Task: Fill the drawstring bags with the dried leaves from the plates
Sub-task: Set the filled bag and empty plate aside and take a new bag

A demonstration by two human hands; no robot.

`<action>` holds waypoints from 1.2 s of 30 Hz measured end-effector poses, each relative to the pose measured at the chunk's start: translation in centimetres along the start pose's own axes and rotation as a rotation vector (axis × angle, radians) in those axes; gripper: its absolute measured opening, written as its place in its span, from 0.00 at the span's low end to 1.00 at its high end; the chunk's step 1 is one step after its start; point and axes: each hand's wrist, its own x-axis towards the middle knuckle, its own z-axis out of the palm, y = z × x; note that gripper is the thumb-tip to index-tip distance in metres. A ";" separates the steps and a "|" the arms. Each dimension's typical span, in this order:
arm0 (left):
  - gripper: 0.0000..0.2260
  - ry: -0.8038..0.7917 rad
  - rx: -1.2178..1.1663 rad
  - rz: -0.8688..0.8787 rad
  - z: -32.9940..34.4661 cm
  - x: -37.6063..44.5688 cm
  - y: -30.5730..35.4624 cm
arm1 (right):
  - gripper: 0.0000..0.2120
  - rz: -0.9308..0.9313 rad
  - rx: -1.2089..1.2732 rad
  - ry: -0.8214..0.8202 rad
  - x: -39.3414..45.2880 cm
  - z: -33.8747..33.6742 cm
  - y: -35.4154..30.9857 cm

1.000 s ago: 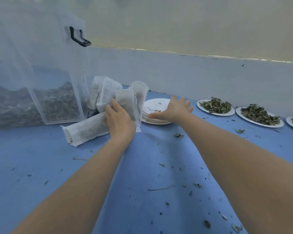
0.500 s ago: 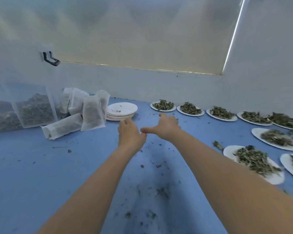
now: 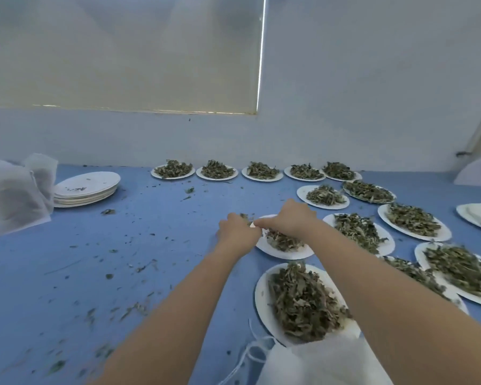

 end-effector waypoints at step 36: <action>0.18 0.268 -0.008 -0.011 -7.8 -4.4 -6.0 | 0.43 -0.079 0.233 -0.013 -4.0 5.7 -5.9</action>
